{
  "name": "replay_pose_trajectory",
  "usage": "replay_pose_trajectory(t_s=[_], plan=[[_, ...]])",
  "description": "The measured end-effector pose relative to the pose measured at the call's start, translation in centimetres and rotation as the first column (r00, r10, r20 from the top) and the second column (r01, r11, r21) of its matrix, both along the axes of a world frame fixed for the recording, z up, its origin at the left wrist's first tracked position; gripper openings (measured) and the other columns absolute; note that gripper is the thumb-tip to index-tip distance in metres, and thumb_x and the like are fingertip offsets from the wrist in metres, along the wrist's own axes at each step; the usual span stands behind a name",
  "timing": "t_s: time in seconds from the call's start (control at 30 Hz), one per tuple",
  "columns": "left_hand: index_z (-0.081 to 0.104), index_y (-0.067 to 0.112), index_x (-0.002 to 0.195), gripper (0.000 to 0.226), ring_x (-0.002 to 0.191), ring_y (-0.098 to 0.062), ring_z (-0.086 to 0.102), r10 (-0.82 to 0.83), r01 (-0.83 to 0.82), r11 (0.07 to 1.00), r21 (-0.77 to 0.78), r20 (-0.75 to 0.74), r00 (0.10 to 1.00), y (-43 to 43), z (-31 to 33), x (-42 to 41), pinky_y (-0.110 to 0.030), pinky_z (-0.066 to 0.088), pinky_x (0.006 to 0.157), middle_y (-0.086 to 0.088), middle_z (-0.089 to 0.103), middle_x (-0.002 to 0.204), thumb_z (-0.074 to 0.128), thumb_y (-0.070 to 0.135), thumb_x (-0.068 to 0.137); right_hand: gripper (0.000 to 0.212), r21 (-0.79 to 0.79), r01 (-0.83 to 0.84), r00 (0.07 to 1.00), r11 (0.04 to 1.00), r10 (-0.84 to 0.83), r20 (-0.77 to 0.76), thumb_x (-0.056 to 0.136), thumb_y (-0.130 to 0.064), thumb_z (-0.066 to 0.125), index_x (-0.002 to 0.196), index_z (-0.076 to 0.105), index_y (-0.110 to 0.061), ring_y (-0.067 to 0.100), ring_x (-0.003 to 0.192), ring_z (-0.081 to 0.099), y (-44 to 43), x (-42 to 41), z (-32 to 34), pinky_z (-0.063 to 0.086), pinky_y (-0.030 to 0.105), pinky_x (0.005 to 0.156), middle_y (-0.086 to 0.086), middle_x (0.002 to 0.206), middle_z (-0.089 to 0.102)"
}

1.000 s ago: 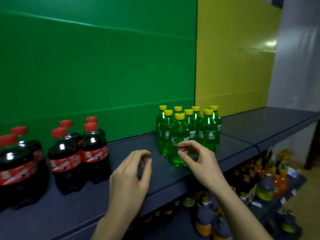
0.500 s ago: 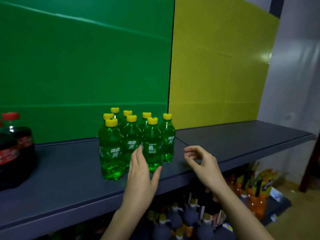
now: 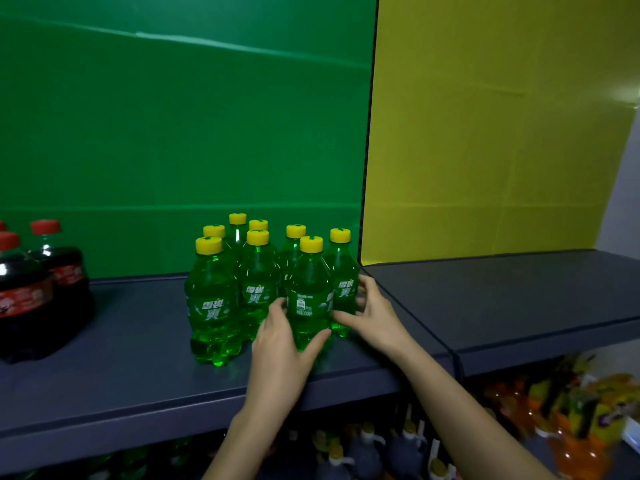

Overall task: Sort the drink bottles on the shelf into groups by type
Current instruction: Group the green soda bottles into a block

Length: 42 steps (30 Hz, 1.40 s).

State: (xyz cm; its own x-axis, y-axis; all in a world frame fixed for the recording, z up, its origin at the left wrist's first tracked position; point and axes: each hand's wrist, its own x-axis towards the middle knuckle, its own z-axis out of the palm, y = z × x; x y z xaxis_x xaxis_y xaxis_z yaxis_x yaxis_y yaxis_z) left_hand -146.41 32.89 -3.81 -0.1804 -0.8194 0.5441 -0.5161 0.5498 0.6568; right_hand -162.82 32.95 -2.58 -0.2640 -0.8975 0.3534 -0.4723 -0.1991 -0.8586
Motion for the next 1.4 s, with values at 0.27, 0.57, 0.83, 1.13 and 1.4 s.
replay_pose_trajectory(t_s=[0.27, 0.57, 0.83, 1.13, 1.4], plan=[[0.033, 0.011, 0.13, 0.072, 0.103, -0.021, 0.06, -0.219, 0.222, 0.972, 0.082, -0.045, 0.975, -1.6, 0.7, -1.5, -0.028, 0.045, 0.092, 0.007, 0.056, 0.115, 0.074, 0.032, 0.075, 0.065, -0.012, 0.024, 0.998, 1.0, -0.025, -0.054, 0.067, -0.018, 0.078, 0.123, 0.044, -0.016, 0.016, 0.115, 0.056, -0.6, -3.7, 0.2, 0.049, 0.041, 0.096, 0.004, 0.124, 0.059], [0.041, 0.011, 0.119, 0.065, 0.114, -0.013, 0.051, -0.227, 0.226, 0.974, -0.01, -0.029, 0.974, -3.2, 1.1, -6.0, -0.01, 0.032, 0.08, 0.004, 0.054, 0.118, 0.077, 0.033, 0.07, 0.07, 0.023, -0.051, 0.998, 0.998, 0.052, -0.037, 0.076, -0.012, 0.074, 0.133, 0.034, -0.012, 0.012, 0.113, 0.056, -1.7, -8.6, 0.5, 0.049, 0.016, 0.087, 0.005, 0.128, 0.055], [0.038, 0.006, 0.127, 0.064, 0.124, -0.023, 0.047, -0.097, 0.098, 0.994, 0.054, -0.014, 0.995, -6.5, 1.3, -9.4, -0.021, 0.032, 0.095, -0.011, 0.051, 0.131, 0.073, 0.021, 0.076, 0.077, 0.043, -0.134, 0.987, 0.99, 0.137, -0.083, 0.083, -0.015, 0.067, 0.142, 0.019, -0.013, 0.007, 0.118, 0.048, -3.6, -11.0, 0.4, 0.041, 0.028, 0.104, -0.004, 0.134, 0.046], [0.029, 0.002, 0.132, 0.06, 0.128, -0.022, 0.042, -0.072, 0.074, 0.986, 0.146, -0.013, 0.997, -7.7, 1.4, -10.7, -0.01, 0.026, 0.083, -0.012, 0.045, 0.137, 0.064, 0.017, 0.085, 0.077, 0.03, -0.134, 0.985, 0.991, 0.136, -0.102, 0.084, -0.016, 0.065, 0.143, 0.016, -0.016, 0.016, 0.128, 0.044, -5.1, -11.3, -0.3, 0.034, 0.039, 0.11, -0.003, 0.134, 0.045], [0.03, 0.002, 0.137, 0.066, 0.129, -0.022, 0.044, -0.069, 0.074, 0.975, 0.209, -0.035, 0.997, -4.9, 1.7, -8.5, -0.028, 0.033, 0.107, -0.011, 0.046, 0.138, 0.065, 0.018, 0.084, 0.079, -0.115, 0.038, 0.981, 0.993, -0.059, -0.183, 0.082, -0.021, 0.068, 0.142, 0.02, -0.005, 0.021, 0.132, 0.034, -2.6, -10.0, 0.8, 0.031, 0.03, 0.107, 0.01, 0.144, 0.028]])
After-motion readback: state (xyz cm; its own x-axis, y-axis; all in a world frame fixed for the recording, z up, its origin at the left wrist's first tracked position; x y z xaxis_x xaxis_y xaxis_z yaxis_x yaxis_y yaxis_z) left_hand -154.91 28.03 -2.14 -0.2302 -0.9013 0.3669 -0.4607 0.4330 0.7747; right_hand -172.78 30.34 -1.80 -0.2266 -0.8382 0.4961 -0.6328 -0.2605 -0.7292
